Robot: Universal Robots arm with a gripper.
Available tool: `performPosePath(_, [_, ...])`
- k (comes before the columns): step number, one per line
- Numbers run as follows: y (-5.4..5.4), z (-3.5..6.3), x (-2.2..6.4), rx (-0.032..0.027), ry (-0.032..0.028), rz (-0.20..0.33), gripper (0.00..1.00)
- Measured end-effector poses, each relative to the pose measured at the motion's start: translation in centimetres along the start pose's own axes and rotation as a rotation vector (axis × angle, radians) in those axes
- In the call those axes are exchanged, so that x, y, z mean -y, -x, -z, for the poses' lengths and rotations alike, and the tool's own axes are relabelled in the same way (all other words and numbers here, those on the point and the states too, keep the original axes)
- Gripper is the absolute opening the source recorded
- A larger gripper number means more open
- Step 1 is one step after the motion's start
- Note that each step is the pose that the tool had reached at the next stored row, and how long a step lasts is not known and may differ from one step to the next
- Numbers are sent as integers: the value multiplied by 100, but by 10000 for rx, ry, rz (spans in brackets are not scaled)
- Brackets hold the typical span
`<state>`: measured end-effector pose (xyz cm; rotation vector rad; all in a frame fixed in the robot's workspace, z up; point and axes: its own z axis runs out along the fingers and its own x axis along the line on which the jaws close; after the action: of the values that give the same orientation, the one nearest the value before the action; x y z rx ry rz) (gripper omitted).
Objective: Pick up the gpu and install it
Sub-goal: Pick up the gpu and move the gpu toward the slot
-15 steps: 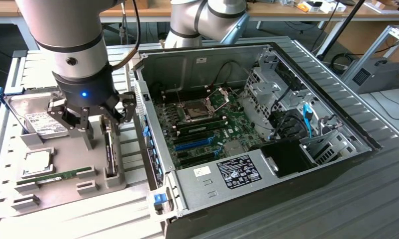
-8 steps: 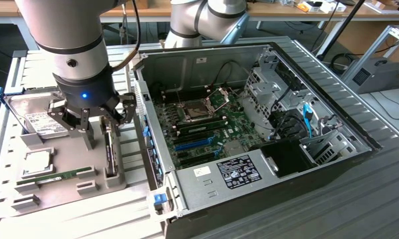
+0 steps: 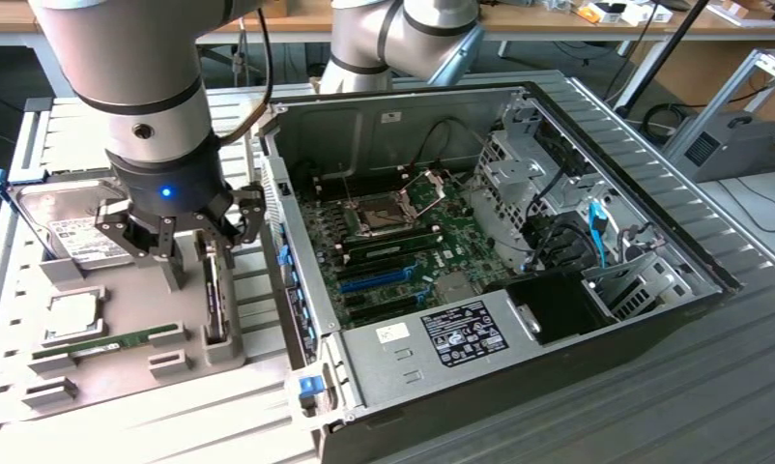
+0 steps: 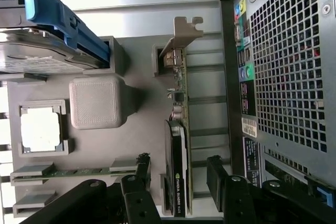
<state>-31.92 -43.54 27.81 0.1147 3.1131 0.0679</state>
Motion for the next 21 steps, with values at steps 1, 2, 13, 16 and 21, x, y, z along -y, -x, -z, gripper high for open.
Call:
performPosePath(1, [0,-4,0,-1,-1,0,56])
performPosePath(2, [0,-9,1,-1,-1,0,56])
performPosePath(13, [-3,-139,6,-1,0,0,56])
performPosePath(16, [-5,-191,9,0,0,0,56])
performPosePath(21, [-6,-255,11,0,0,0,56])
